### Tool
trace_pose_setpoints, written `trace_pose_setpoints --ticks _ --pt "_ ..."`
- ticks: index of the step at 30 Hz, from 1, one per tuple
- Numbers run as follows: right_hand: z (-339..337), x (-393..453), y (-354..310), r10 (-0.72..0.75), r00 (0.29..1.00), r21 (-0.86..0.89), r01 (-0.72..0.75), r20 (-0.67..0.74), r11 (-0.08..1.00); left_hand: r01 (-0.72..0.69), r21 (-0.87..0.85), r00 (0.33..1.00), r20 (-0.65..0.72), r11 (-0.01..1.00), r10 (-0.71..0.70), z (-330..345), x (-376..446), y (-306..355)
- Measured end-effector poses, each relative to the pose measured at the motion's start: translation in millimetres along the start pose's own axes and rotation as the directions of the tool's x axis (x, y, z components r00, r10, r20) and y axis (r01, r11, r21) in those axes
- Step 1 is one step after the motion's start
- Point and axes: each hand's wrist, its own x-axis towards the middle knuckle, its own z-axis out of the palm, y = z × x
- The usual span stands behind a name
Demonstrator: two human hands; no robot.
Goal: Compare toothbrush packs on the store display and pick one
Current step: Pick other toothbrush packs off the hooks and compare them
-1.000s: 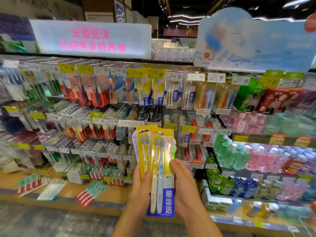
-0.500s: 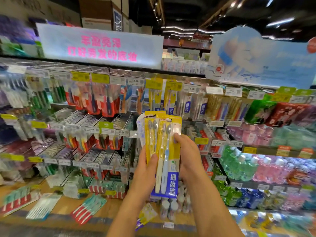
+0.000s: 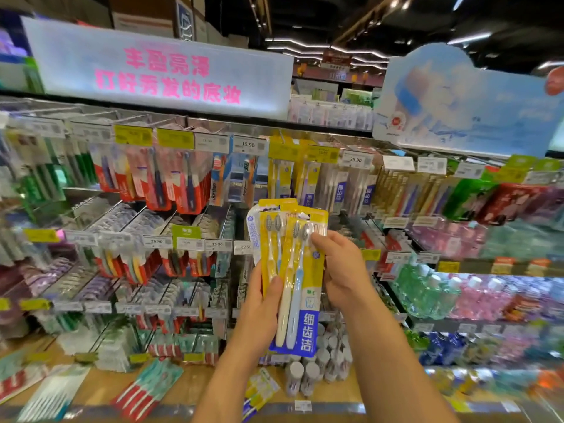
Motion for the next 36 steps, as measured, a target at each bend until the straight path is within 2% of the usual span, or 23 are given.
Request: trace_pose_setpoints --ticks 14,24,28,36 --pt "-4 76 16 0.105 0.991 0.017 -0.104 -0.081 0.994 0.189 -0.045 0.978 -0.087 0.981 -0.192 -11 53 -48" --pt "-23 174 3 0.138 0.989 0.089 -0.133 -0.05 0.987 0.14 -0.091 0.968 -0.198 0.986 -0.156 -2 127 -43" --pt "-31 220 -1 0.102 0.994 0.052 -0.1 -0.032 0.994 0.092 -0.089 0.968 -0.226 0.992 -0.11 7 157 -39" --pt "-33 274 -14 -0.007 0.999 0.102 0.011 -0.035 0.995 0.011 -0.111 0.967 -0.252 0.994 -0.039 22 201 -34"
